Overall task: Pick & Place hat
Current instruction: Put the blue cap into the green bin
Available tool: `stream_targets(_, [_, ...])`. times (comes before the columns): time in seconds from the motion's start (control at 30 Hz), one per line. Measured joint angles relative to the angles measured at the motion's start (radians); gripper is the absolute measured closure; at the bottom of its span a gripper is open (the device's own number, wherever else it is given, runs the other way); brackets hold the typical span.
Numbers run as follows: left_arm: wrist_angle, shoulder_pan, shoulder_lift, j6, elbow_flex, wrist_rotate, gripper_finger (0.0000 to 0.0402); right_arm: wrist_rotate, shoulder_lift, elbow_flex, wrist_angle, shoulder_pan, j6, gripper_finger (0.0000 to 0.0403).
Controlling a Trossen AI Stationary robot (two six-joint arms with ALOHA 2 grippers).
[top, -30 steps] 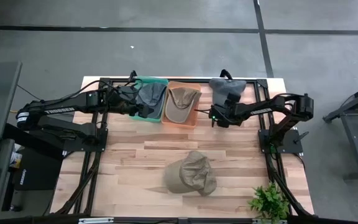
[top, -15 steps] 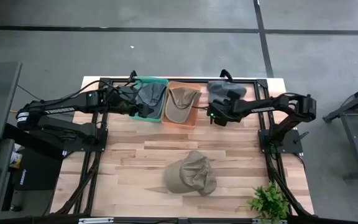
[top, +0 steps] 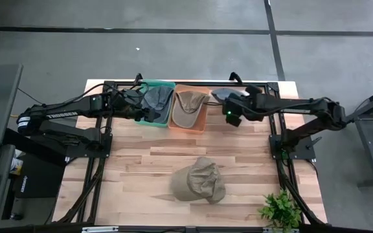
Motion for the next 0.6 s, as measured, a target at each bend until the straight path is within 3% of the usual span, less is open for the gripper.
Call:
stream_targets(0.23, [0.023,0.0,0.0,-0.022,0.0,0.0,0.0126,0.046,-0.051,0.052,-0.079,0.038,0.138,0.0397])
stream_targets(0.6, [0.074,0.0,0.001,-0.074,0.0,-0.053,0.0126,0.222,-0.104,0.048,0.063,0.174,0.444,0.0397])
